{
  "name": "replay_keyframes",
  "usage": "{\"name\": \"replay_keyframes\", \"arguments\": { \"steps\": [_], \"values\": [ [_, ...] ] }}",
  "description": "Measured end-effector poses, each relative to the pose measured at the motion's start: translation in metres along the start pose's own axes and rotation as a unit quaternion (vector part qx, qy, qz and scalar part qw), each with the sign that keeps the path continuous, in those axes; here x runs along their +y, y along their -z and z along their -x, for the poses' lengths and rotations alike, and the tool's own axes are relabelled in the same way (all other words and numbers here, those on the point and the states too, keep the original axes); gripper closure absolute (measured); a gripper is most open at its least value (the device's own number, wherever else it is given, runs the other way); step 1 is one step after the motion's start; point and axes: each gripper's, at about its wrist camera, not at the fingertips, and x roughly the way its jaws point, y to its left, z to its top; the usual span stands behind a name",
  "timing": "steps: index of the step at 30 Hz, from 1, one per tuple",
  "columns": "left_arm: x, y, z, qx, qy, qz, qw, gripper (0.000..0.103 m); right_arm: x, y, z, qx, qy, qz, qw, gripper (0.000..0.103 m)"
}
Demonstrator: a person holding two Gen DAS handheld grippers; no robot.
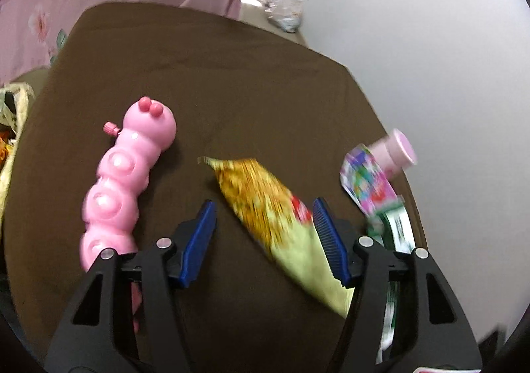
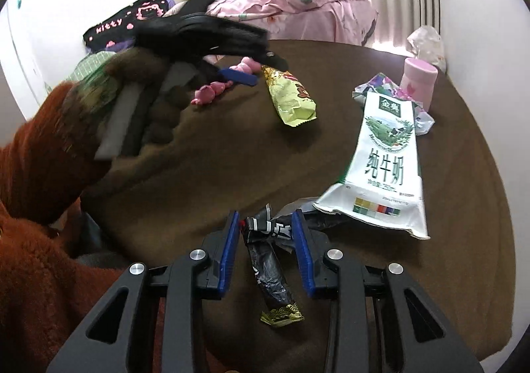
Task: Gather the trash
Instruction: 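Grasp the gold chips bag with the left tool while the right tool grasps the black wrapper, then carry the chips bag and black wrapper to the trash bag and release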
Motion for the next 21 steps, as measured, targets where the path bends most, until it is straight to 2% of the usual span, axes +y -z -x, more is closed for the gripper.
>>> {"name": "replay_keyframes", "arguments": {
  "steps": [1, 2, 4, 6, 8, 13, 15, 21],
  "values": [
    [-0.001, -0.005, -0.01, 0.014, 0.0, 0.008, 0.9999, 0.047, -0.002, 0.002, 0.003, 0.0, 0.004, -0.001, 1.0, 0.072],
    [-0.002, -0.007, -0.011, 0.009, -0.003, 0.005, 0.9999, 0.047, -0.003, 0.003, 0.006, 0.001, 0.008, -0.002, 1.0, 0.072],
    [-0.007, -0.009, -0.016, 0.02, 0.012, -0.002, 0.9997, 0.067, -0.007, 0.006, 0.012, 0.001, 0.015, -0.004, 1.0, 0.072],
    [-0.005, -0.005, -0.016, 0.023, 0.031, 0.011, 0.9992, 0.07, -0.009, 0.01, 0.016, 0.003, 0.023, -0.005, 1.0, 0.073],
    [-0.004, 0.003, -0.005, 0.01, 0.041, 0.007, 0.9991, 0.072, -0.01, 0.011, 0.02, -0.002, 0.022, -0.006, 1.0, 0.074],
    [-0.012, 0.025, 0.047, -0.056, 0.044, -0.047, 0.9963, 0.073, 0.0, -0.002, 0.026, -0.031, 0.011, 0.015, 0.999, 0.074],
    [-0.014, 0.034, 0.075, -0.095, 0.033, -0.074, 0.9922, 0.073, 0.005, -0.01, 0.028, -0.044, 0.004, 0.022, 0.999, 0.075],
    [-0.01, 0.049, 0.14, -0.178, -0.011, -0.109, 0.9779, 0.073, 0.025, -0.05, 0.023, -0.083, -0.01, 0.048, 0.995, 0.076]
  ]
}}
